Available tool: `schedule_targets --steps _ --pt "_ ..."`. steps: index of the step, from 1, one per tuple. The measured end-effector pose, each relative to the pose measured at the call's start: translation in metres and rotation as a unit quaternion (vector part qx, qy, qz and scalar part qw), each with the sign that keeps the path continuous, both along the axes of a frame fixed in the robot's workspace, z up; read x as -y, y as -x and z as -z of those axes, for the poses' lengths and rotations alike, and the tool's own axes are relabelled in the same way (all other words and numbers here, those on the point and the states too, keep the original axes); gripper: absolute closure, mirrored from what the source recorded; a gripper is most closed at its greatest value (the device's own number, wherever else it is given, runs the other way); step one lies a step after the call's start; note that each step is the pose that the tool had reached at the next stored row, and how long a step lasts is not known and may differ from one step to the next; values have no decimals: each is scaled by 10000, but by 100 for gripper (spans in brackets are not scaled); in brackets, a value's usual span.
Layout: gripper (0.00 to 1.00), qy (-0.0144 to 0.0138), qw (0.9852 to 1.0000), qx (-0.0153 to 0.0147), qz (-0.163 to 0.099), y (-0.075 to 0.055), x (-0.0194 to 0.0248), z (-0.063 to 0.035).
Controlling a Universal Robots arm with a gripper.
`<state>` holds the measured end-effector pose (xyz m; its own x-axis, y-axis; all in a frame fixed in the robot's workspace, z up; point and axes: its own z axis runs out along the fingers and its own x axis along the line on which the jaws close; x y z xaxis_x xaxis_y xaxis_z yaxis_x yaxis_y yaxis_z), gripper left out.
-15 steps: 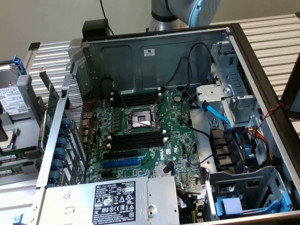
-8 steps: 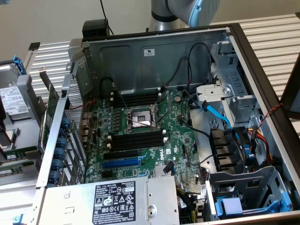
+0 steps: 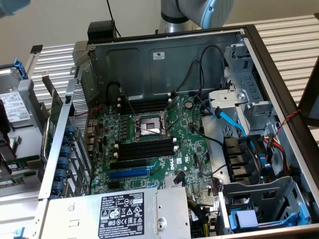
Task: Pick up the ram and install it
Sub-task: 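Pick up the ram and move it above insertion slot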
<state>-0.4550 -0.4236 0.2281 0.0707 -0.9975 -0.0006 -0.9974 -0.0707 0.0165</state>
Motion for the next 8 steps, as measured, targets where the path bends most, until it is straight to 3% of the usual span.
schedule_targets --steps 8 --pt "58 0 10000 0 -15 0 6 146"
